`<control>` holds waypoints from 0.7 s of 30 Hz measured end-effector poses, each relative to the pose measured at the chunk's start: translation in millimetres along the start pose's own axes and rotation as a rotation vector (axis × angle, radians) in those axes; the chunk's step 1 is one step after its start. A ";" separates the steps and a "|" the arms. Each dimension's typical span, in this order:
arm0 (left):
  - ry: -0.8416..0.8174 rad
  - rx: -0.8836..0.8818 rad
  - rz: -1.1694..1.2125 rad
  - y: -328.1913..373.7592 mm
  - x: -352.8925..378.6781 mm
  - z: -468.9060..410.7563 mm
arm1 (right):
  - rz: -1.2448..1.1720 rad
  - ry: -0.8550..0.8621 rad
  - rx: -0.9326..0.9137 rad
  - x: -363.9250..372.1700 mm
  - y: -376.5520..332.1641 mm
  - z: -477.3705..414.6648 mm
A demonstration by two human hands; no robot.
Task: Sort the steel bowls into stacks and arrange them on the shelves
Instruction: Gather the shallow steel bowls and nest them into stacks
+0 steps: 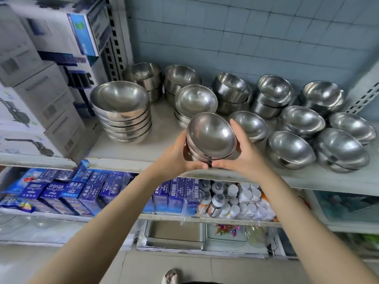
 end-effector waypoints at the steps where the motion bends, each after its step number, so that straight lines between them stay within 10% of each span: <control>1: -0.016 0.010 0.025 1.2 0.1 -0.2 | -0.012 0.011 -0.002 1.3 1.7 1.2; 21: -0.029 0.076 -0.022 11.2 -1.5 -0.8 | 0.401 -0.116 -0.065 -21.9 -47.1 -19.2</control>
Point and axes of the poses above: each hand's wrist, its own z-axis away from the middle knuckle, its own x-axis out of the palm, y = z × x, the point moved 9 cm from there along -z, towards the middle knuckle, and after that the axes turned 1 degree about y, right-handed, at the moved point
